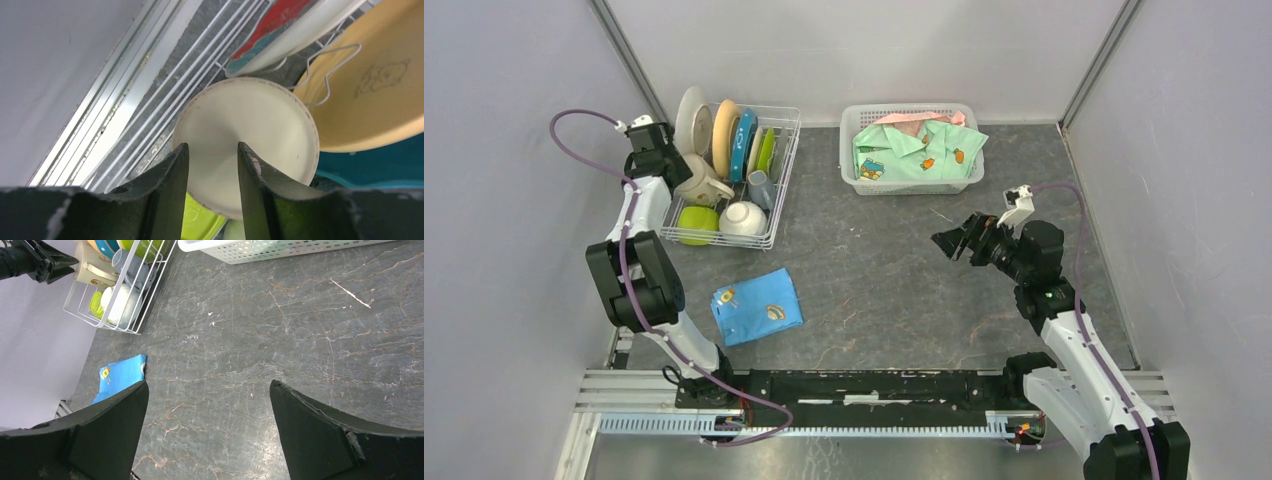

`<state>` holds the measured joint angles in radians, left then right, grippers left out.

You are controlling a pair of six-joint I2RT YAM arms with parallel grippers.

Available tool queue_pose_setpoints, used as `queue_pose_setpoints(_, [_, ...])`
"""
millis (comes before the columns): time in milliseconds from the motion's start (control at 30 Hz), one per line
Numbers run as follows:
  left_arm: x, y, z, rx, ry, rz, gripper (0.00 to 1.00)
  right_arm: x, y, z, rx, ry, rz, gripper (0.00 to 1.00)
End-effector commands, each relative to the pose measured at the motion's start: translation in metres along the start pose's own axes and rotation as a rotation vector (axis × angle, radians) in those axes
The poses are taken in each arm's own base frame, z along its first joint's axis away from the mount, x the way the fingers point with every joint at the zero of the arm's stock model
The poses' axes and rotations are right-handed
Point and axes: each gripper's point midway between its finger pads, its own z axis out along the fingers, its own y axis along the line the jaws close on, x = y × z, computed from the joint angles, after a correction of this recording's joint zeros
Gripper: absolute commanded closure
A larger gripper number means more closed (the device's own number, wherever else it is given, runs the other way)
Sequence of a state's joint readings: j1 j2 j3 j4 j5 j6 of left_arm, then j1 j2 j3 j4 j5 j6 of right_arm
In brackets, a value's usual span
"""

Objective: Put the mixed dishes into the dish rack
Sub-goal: Adjust the cup in the dish rack.

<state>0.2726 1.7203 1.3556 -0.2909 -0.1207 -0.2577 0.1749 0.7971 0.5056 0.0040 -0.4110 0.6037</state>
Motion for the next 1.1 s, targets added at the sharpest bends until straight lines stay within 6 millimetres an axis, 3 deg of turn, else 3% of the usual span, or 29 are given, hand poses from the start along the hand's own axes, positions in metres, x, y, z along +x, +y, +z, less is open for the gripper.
queue_pose_setpoints(0, [-0.013,0.001,0.01,-0.044,-0.04,-0.08,0.54,-0.016,0.011,-0.004,-0.021,-0.042,-0.053,0.02])
queue_pose_setpoints(233, [-0.04,-0.015,-0.009,0.045,-0.096,-0.049,0.46,-0.012,0.008,-0.001,-0.023,-0.042,-0.038,0.02])
queue_pose_setpoints(400, [-0.051,-0.019,-0.008,0.064,-0.132,-0.015,0.44,-0.012,0.009,-0.001,-0.025,-0.042,-0.04,0.02])
queue_pose_setpoints(600, [-0.024,-0.033,0.014,0.119,-0.04,0.006,0.46,-0.012,0.008,0.0,-0.023,-0.04,-0.041,0.02])
queue_pose_setpoints(733, [-0.025,-0.029,0.012,0.099,-0.042,0.007,0.47,-0.012,0.008,-0.001,-0.019,-0.038,-0.044,0.02])
queue_pose_setpoints(900, [-0.053,-0.027,-0.01,0.071,-0.116,0.006,0.46,-0.011,0.008,-0.001,-0.021,-0.041,-0.038,0.02])
queue_pose_setpoints(1067, [-0.086,-0.055,-0.036,0.181,-0.213,0.046,0.43,-0.01,0.008,-0.001,-0.02,-0.041,-0.033,0.02])
